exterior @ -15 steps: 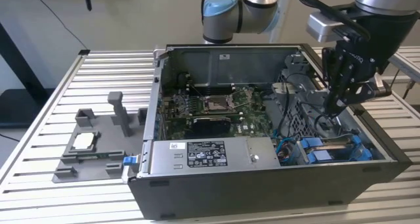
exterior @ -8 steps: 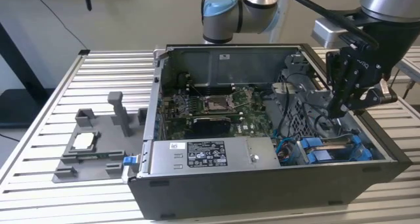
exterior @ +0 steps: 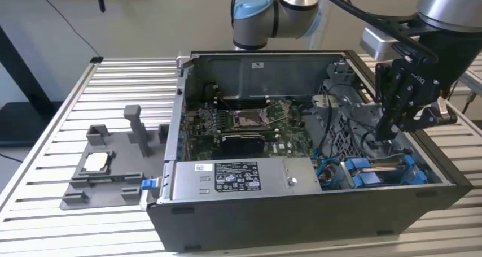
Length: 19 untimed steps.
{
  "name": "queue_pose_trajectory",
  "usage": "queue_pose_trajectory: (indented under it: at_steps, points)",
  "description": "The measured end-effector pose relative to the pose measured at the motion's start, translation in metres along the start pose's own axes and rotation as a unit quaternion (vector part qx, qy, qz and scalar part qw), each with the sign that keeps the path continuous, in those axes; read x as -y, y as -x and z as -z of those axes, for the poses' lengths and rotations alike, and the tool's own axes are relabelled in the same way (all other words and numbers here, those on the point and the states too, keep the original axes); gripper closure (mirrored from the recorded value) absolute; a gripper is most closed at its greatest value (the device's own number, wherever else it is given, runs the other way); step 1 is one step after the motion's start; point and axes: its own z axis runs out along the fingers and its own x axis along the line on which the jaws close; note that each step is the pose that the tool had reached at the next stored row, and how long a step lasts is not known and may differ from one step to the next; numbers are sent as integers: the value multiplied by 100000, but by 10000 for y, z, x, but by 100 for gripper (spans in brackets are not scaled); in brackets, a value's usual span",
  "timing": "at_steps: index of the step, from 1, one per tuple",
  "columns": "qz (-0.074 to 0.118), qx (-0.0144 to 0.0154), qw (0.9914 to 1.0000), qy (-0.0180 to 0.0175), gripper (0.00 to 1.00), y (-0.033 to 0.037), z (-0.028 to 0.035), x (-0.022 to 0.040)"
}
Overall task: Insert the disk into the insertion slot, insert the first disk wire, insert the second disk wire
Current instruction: 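Insert the first disk wire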
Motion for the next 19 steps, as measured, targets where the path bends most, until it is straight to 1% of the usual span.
queue_pose_trajectory:
  at_steps: [1, 3, 13, 19]
  points:
    - [-11, 8, 100000, 231, 81, -5, -7, 9]
    - [-34, 14, 99999, 378, 81, -15, -25, 36]
    - [-186, 15, 99999, 487, 81, -70, -99, 189]
    - [-388, 9, 99997, 604, 81, -111, -160, 245]
